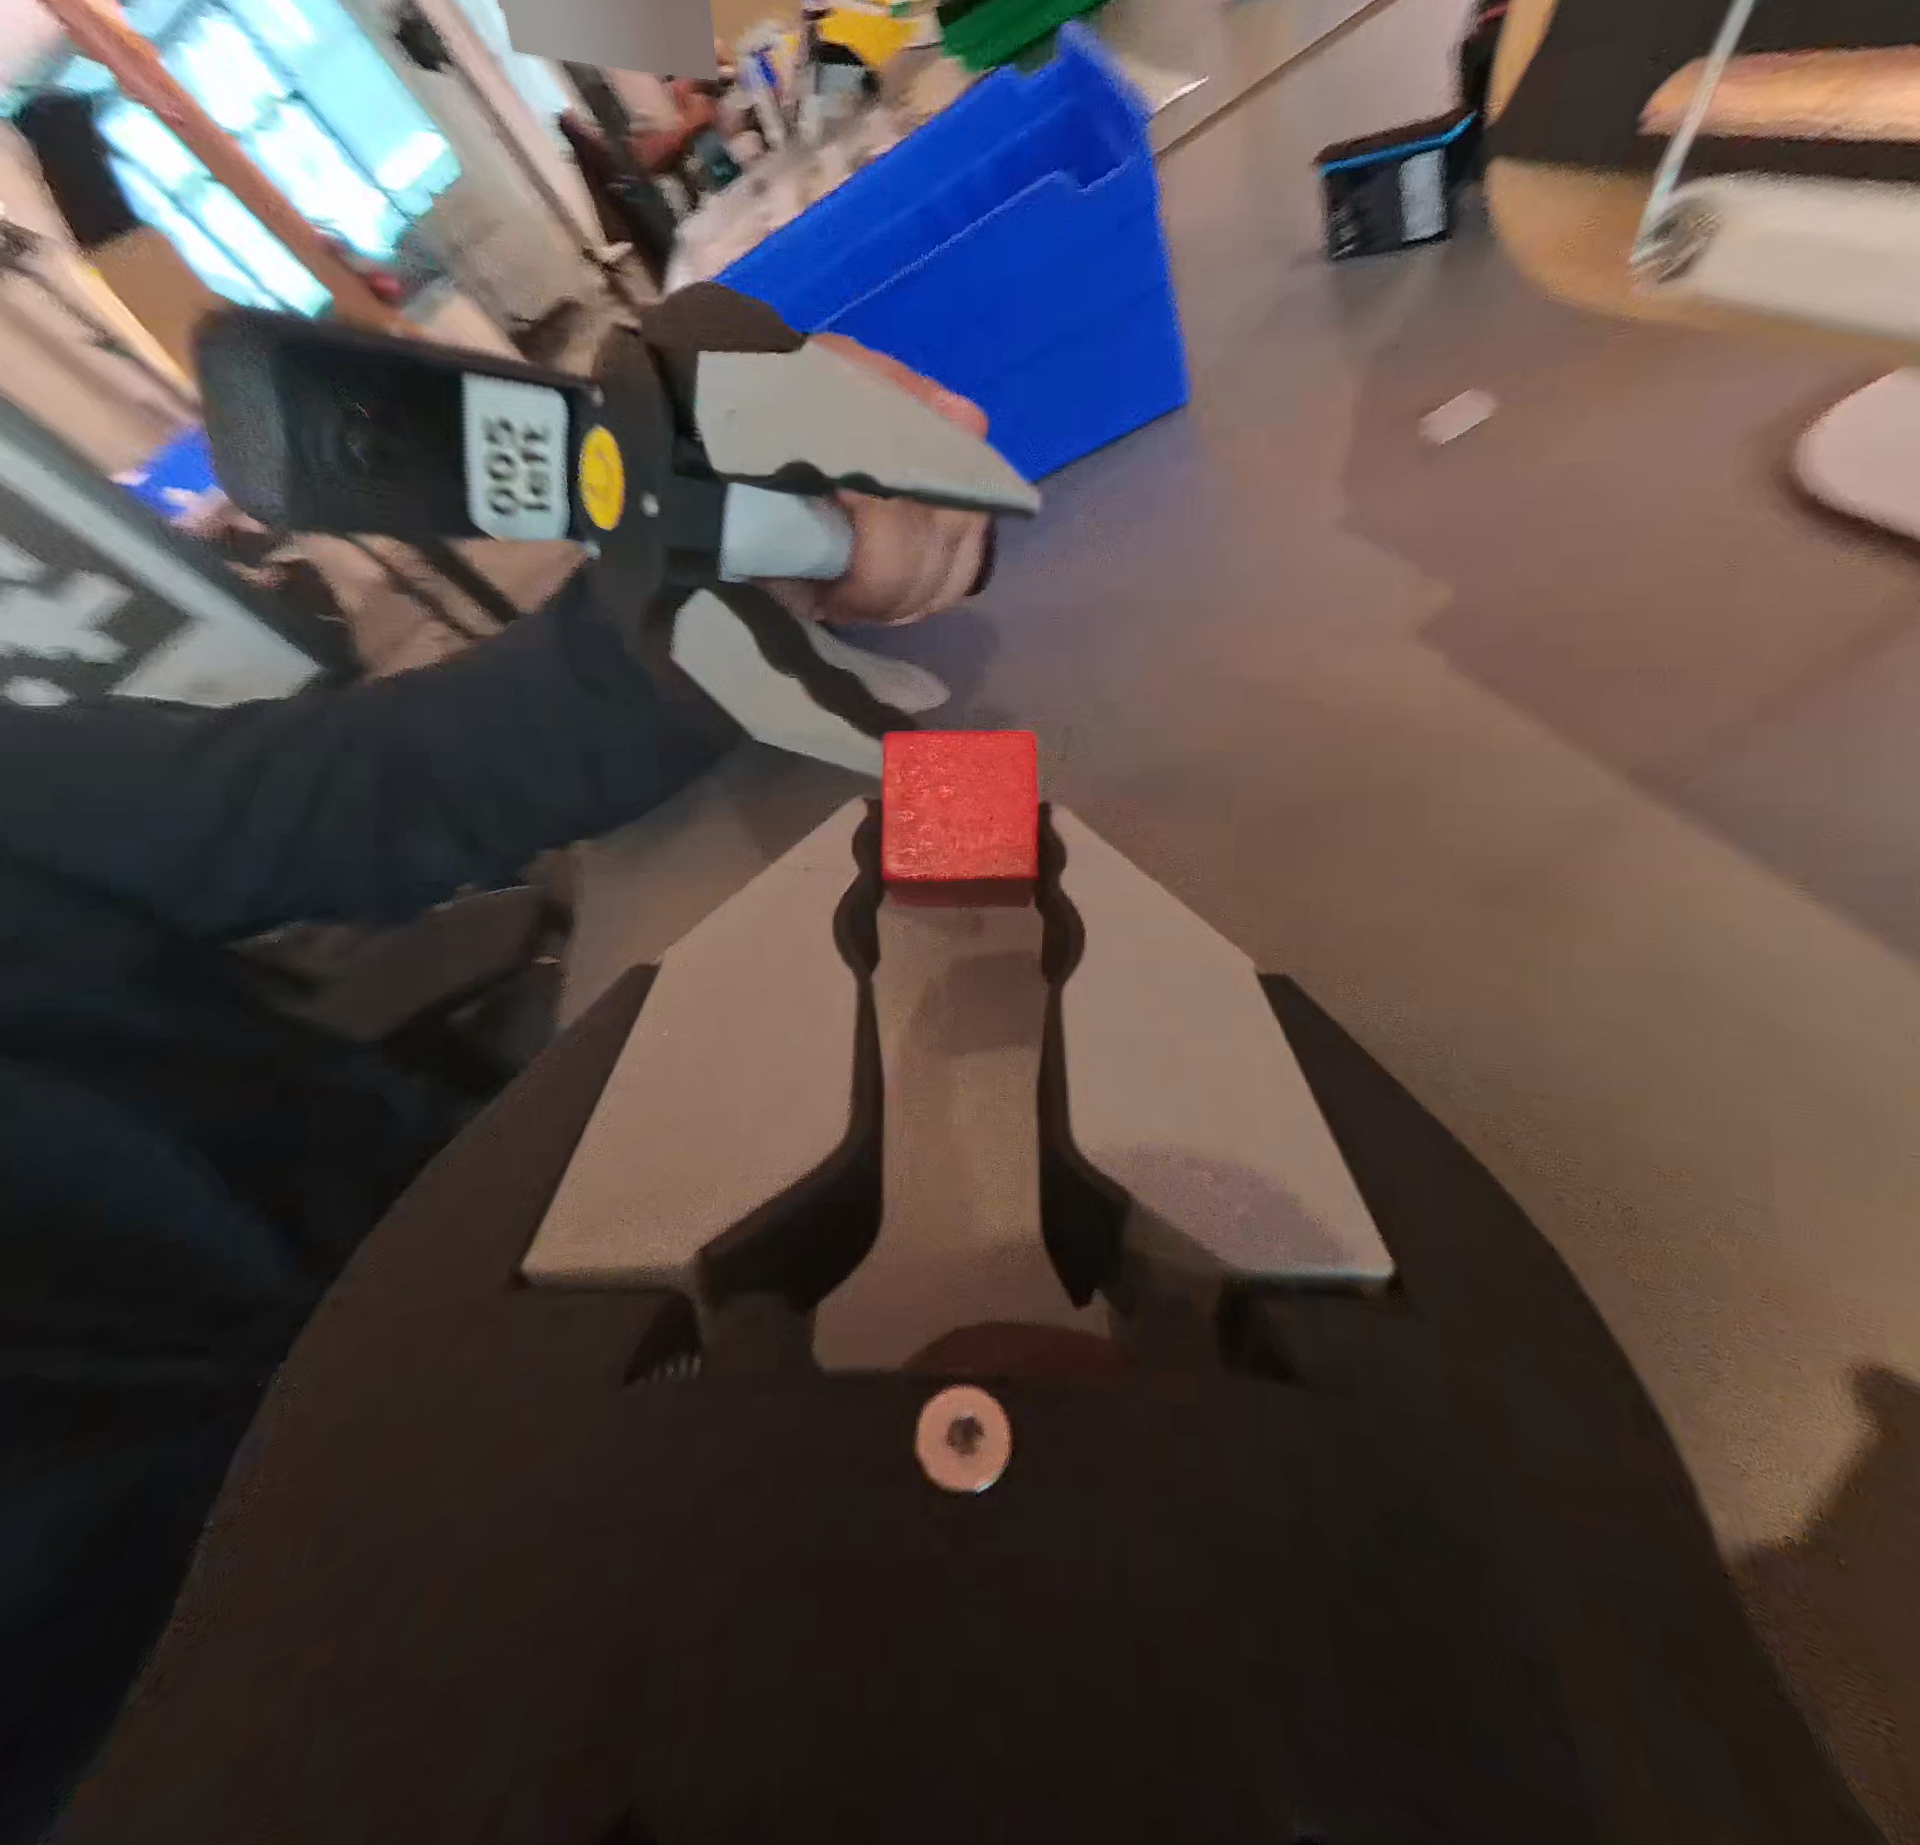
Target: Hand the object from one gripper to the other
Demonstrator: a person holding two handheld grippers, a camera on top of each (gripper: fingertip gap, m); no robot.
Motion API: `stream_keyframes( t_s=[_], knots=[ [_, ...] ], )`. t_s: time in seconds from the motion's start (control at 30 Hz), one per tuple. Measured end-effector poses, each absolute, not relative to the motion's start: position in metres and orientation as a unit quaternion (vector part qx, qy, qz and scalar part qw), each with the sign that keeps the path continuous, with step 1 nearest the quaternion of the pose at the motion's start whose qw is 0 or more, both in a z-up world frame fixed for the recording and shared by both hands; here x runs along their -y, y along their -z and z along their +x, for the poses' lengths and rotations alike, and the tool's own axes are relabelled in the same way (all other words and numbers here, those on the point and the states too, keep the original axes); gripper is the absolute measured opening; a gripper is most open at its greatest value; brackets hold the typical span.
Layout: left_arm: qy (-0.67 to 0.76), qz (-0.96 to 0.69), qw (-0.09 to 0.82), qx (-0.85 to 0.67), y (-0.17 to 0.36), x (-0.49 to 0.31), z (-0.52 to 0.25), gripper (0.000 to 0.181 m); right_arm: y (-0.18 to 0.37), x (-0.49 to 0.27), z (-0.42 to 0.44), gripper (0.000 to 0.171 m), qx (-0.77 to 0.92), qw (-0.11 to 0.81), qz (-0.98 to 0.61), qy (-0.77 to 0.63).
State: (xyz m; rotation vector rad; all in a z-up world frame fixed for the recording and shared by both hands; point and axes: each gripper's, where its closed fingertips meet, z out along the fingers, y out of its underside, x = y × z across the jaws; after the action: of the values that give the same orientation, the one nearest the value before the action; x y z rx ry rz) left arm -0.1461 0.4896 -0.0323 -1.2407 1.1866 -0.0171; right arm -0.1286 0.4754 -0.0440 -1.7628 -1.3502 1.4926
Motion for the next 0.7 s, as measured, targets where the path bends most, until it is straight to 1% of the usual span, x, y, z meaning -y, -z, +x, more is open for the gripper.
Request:
stream_keyframes(
  t_s=[0.03, 0.1, 0.2, 0.23, 0.27, 0.47, 0.5, 0.57, 0.6, 0.63, 0.67, 0.7],
  knots=[
    [-0.008, -0.531, 0.661, -0.53, 0.029, -0.487, -0.143, 0.05, 0.043, -0.472, -0.128, 0.025, 0.488, 0.216, -0.638, -0.556],
    [0.006, -0.512, 0.659, -0.55, 0.028, -0.476, -0.129, 0.05, 0.041, -0.467, -0.129, 0.025, 0.479, 0.195, -0.633, -0.576],
    [0.021, -0.5, 0.651, -0.57, 0.031, -0.465, -0.115, 0.046, 0.036, -0.451, -0.13, 0.025, 0.479, 0.154, -0.609, -0.612],
    [0.021, -0.499, 0.647, -0.576, 0.033, -0.464, -0.113, 0.034, 0.035, -0.446, -0.129, 0.025, 0.483, 0.14, -0.602, -0.621],
    [0.031, -0.496, 0.64, -0.586, 0.036, -0.46, -0.111, 0.031, 0.035, -0.442, -0.13, 0.025, 0.484, 0.133, -0.599, -0.624],
    [0.135, -0.528, 0.589, -0.597, 0.047, -0.446, -0.105, 0.03, 0.043, -0.426, -0.132, 0.027, 0.479, 0.063, -0.59, -0.646],
    [0.149, -0.543, 0.582, -0.587, 0.048, -0.449, -0.107, 0.03, 0.043, -0.431, -0.134, 0.027, 0.476, 0.073, -0.597, -0.642],
    [0.183, -0.6, 0.577, -0.522, 0.044, -0.468, -0.115, 0.028, 0.04, -0.456, -0.134, 0.028, 0.463, 0.146, -0.62, -0.616],
    [0.214, -0.627, 0.573, -0.484, 0.04, -0.476, -0.12, 0.028, 0.036, -0.471, -0.132, 0.034, 0.46, 0.195, -0.629, -0.595],
    [0.261, -0.649, 0.566, -0.436, 0.035, -0.482, -0.123, 0.028, 0.031, -0.486, -0.128, 0.049, 0.459, 0.249, -0.635, -0.57],
    [0.331, -0.673, 0.535, -0.389, 0.032, -0.483, -0.124, 0.028, 0.022, -0.494, -0.125, 0.058, 0.464, 0.301, -0.626, -0.549],
    [0.407, -0.696, 0.48, -0.345, 0.034, -0.48, -0.124, 0.027, 0.015, -0.496, -0.122, 0.056, 0.484, 0.342, -0.608, -0.528]
  ],
)
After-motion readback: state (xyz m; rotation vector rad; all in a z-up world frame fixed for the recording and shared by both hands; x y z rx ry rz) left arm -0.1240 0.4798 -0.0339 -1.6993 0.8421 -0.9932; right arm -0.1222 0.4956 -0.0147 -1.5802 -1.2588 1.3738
